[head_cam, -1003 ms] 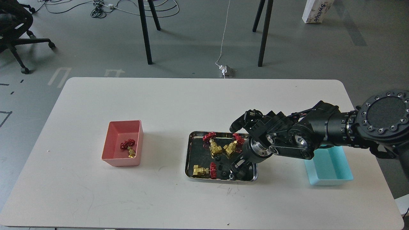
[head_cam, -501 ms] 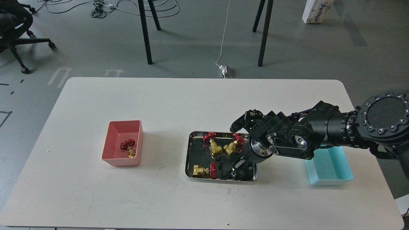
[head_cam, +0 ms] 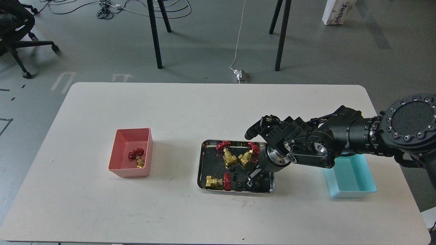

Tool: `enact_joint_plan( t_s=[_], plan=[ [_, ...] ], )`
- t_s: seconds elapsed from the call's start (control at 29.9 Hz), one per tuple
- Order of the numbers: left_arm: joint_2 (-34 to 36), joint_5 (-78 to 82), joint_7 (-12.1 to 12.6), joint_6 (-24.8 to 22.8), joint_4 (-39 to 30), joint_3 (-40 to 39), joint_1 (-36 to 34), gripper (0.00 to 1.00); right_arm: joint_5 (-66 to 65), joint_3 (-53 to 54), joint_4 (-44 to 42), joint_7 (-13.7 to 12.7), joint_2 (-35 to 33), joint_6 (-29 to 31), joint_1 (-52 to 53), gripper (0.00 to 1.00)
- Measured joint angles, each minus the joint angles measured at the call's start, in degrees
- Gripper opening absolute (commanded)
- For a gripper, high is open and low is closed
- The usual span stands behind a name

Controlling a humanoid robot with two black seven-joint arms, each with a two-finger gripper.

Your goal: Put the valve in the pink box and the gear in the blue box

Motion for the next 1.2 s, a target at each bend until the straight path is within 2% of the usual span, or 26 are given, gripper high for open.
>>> enact_joint_plan(
  t_s=[0.17,0.37,0.47,0.64,0.87,0.97,1.07,1.2],
  plan=[
    [0.1,0.1,-0.1,0.0,0.4,0.1,0.0,0.98,3.5,3.7,1.2,0.0,0.0,0.5,3.6,0.1],
    [-0.1,0.2,-0.1,-0.2,1.9,0.3,0.0,0.98,7.1,5.9,7.6,-0.3,-0.4,0.6,9.8,0.1],
    [-0.1,0.2,-0.2,-0.3,2.1,0.4,0.0,0.98,7.3,6.6,12.1,-0.4,-7.4,0.6,12.3,0.1],
    [0.0,0.2,-0.3,-0.3,2.1,0.5,0.2,0.98,6.7,6.7,19.9,-0.4,-26.4,0.8,13.6,0.11],
    [0.0,0.2,-0.3,-0.1,2.1,0.3,0.3,0.98,2.5,6.7,25.0,-0.2,-45.9,0.9,7.7,0.12],
    [0.0,0.2,-0.3,-0.1,2.2,0.2,0.3,0.98,0.9,7.3,24.9,0.0,-50.3,0.8,4.2,0.13],
    [0.0,0.1,-0.3,-0.1,2.2,0.2,0.2,0.98,-0.2,9.5,23.9,0.1,-51.9,0.7,0.4,0.16],
    [0.0,0.1,-0.3,-0.1,2.2,0.2,0.1,0.98,-0.6,12.4,21.8,0.0,-51.6,0.6,-3.4,0.29]
  ],
)
